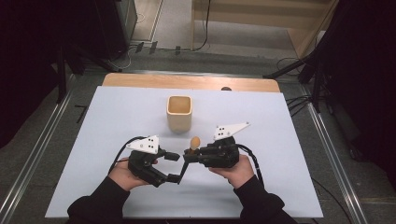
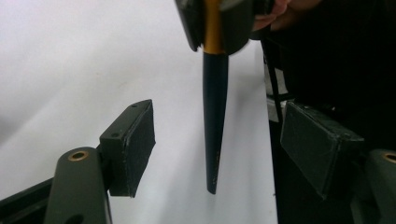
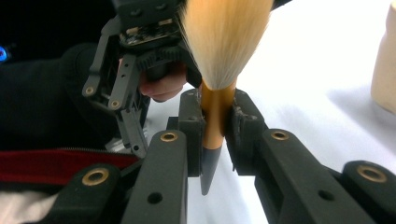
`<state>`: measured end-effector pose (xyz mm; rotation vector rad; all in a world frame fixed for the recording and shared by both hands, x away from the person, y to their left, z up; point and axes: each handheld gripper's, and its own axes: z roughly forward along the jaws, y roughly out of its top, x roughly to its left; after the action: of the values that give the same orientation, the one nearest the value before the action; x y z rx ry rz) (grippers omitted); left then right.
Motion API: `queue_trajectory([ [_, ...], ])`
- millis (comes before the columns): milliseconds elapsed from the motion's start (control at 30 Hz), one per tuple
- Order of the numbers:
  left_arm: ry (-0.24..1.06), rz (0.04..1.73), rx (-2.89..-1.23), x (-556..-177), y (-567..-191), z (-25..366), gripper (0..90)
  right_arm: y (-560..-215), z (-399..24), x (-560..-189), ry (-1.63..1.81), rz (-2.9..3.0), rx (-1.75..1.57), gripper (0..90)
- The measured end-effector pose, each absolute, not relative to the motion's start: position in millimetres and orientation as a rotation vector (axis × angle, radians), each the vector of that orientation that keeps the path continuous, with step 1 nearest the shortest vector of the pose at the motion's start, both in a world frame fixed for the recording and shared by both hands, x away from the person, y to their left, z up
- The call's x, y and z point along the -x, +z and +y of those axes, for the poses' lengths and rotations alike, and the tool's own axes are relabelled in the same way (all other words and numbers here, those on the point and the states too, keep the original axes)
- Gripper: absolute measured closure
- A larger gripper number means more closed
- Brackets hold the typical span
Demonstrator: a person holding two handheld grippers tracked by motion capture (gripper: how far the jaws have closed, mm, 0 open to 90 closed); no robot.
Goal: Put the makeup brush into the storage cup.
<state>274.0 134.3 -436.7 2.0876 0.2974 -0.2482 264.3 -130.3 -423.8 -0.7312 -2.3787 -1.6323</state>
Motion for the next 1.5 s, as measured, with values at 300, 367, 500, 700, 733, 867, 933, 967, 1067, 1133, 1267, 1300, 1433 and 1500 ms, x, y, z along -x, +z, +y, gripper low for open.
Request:
queue_trajectory([
  [300, -0.250, 0.298, -2.090, -275, -441, 130, 35.5, -420, -125, -264, -1.610, -2.454, 0.621, 78.6],
  [367, -0.254, 0.296, -2.090, -274, -442, 128, 37.5, -419, -123, -264, -1.592, -2.465, 0.613, 78.6],
  [500, -0.264, 0.297, -2.093, -274, -443, 126, 42.5, -418, -120, -263, -1.598, -2.476, 0.575, 78.6],
  [700, -0.268, 0.294, -2.106, -272, -444, 123, 54.9, -419, -115, -261, -1.593, -2.477, 0.556, 78.6],
  [733, -0.270, 0.289, -2.102, -272, -444, 123, 58.3, -420, -114, -260, -1.595, -2.478, 0.546, 78.6],
  [867, -0.281, 0.284, -2.101, -271, -443, 124, 69.4, -421, -112, -260, -1.591, -2.479, 0.540, 78.6],
  [933, -0.276, 0.282, -2.105, -271, -442, 124, 71.7, -421, -112, -261, -1.590, -2.479, 0.536, 78.6],
  [967, -0.276, 0.282, -2.105, -271, -442, 124, 73.1, -421, -112, -261, -1.587, -2.481, 0.537, 78.5],
  [1067, -0.274, 0.269, -2.106, -271, -442, 124, 77.1, -422, -112, -260, -1.594, -2.482, 0.538, 78.5],
  [1133, -0.267, 0.264, -2.108, -270, -442, 123, 77.7, -422, -112, -261, -1.598, -2.471, 0.543, 78.4],
  [1267, -0.248, 0.261, -2.107, -270, -441, 123, 78.5, -422, -113, -261, -1.605, -2.467, 0.553, 78.0],
  [1300, -0.240, 0.261, -2.107, -269, -441, 123, 78.5, -422, -113, -261, -1.608, -2.463, 0.556, 77.9],
  [1433, -0.236, 0.258, -2.103, -269, -440, 123, 78.8, -423, -114, -261, -1.627, -2.466, 0.548, 77.5],
  [1500, -0.236, 0.257, -2.101, -269, -439, 123, 78.8, -422, -115, -260, -1.641, -2.464, 0.549, 76.8],
])
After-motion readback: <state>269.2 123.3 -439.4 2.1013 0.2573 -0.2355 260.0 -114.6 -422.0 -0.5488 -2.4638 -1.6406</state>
